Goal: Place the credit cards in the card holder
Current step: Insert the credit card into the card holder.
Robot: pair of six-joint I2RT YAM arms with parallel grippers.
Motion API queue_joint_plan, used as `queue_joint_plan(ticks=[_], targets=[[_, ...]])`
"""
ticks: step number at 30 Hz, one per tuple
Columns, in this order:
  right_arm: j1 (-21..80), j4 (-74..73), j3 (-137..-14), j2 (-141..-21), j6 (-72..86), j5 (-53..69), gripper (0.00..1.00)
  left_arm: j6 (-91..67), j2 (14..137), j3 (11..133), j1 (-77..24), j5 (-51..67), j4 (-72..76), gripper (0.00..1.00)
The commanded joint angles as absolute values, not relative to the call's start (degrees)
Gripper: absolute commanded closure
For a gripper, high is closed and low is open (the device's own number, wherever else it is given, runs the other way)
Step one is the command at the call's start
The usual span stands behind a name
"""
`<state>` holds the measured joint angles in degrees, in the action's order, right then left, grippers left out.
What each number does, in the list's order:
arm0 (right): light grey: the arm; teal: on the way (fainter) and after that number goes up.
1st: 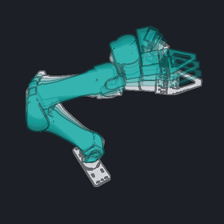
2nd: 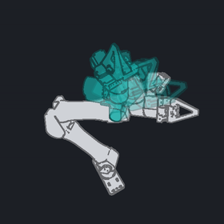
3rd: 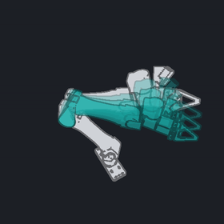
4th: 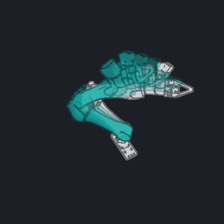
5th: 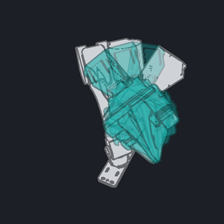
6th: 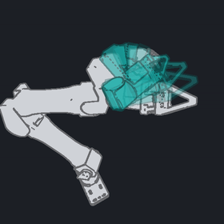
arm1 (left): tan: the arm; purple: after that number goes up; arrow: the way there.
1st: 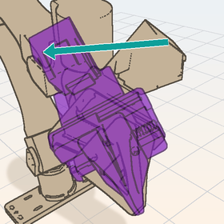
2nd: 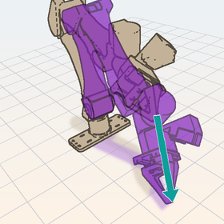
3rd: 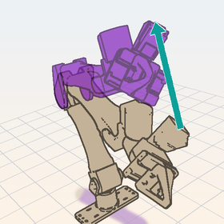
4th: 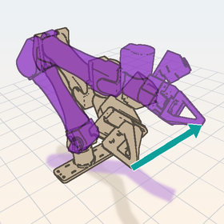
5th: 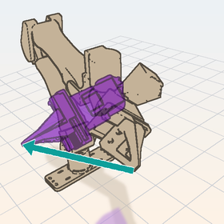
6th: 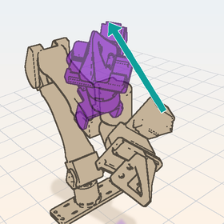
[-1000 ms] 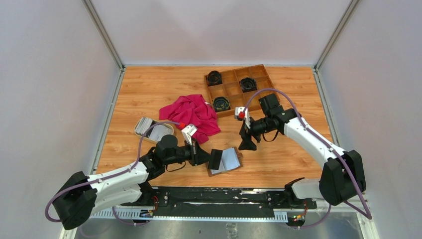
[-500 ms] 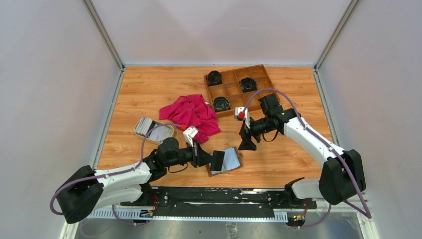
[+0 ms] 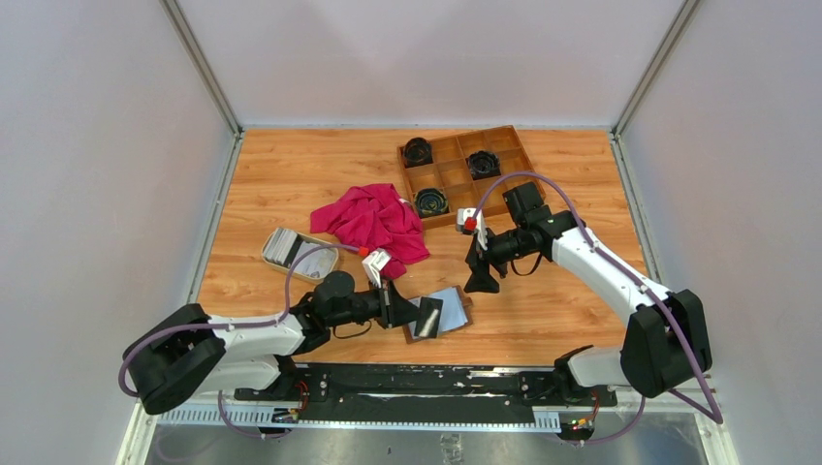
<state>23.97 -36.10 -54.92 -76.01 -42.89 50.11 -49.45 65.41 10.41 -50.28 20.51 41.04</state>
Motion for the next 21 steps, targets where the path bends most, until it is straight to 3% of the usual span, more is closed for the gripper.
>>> queue_joint_plan(ticks=[1,21], targets=[[23.4,-37.7,-56.3,-76.3,-43.6,51.7,0.21,-51.4,68.3,9.7,-50.8,20.1,46.0,1.00],[23.5,-37.8,-56.3,-77.3,-43.2,52.4,0.21,-57.0,76.3,10.6,-50.8,20.0,51.9,1.00]])
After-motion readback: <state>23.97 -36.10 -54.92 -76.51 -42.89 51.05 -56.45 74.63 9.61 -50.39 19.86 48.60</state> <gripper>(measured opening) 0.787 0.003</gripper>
